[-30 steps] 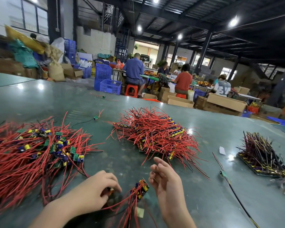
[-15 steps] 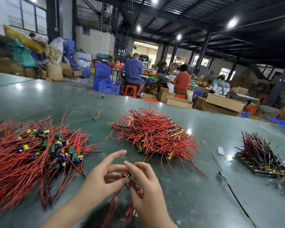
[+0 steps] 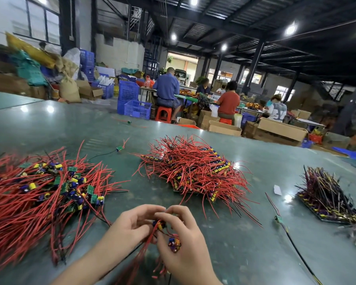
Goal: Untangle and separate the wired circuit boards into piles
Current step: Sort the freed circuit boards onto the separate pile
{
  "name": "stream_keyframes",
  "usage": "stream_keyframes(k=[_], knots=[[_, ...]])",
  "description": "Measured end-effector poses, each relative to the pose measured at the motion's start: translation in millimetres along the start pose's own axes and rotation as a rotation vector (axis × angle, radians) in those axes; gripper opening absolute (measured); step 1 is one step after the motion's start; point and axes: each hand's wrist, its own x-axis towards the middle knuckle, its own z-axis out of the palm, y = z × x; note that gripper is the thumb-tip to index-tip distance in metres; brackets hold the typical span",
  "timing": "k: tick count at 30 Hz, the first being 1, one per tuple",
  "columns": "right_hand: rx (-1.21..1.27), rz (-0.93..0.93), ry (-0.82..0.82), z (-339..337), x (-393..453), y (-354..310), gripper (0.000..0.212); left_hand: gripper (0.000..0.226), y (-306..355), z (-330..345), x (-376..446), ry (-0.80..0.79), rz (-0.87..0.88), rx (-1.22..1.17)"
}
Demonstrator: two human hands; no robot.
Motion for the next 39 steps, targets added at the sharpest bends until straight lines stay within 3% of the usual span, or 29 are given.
stream_keyframes(k=[10, 15, 19, 22, 26, 30, 33, 39], knots=[[-0.028, 0.033, 0.07, 2.6, -0.5, 2.0, 0.012, 0.034, 4.0, 1.4, -3.3, 0.017, 0.009, -0.025], [0.148, 0.074, 0.245, 3.7, 1.9, 0.2, 0.017, 0.035, 3.9, -0.1, -4.5, -0.047, -0.043, -0.154], [0.124, 0.015, 0.25, 5.3, 0.6, 0.2, 0.027, 0.034, 4.4, 1.1, -5.4, -0.127, -0.138, -0.373], [0.055, -0.004, 0.258, 4.0, 1.2, 2.3, 0.031, 0.041, 2.8, 3.8, -6.2, -0.19, -0.239, -0.41], [-0.117, -0.208, 0.233, -3.4, 1.6, 2.4, 0.017, 0.043, 5.1, 4.6, -6.6, -0.229, -0.271, -0.389], [0.144, 0.01, 0.358, -3.5, 5.1, -3.0, 0.007, 0.025, 8.2, 7.8, -7.7, -0.245, -0.286, -0.358], [0.374, 0.277, 0.339, -4.8, 6.4, -2.5, 0.016, 0.019, 6.3, 10.4, -6.4, -0.238, -0.268, -0.322], [0.275, 0.338, 0.247, -6.9, 7.5, -2.4, 0.031, 0.033, 0.2, 3.1, -5.6, -0.305, -0.197, -0.223]])
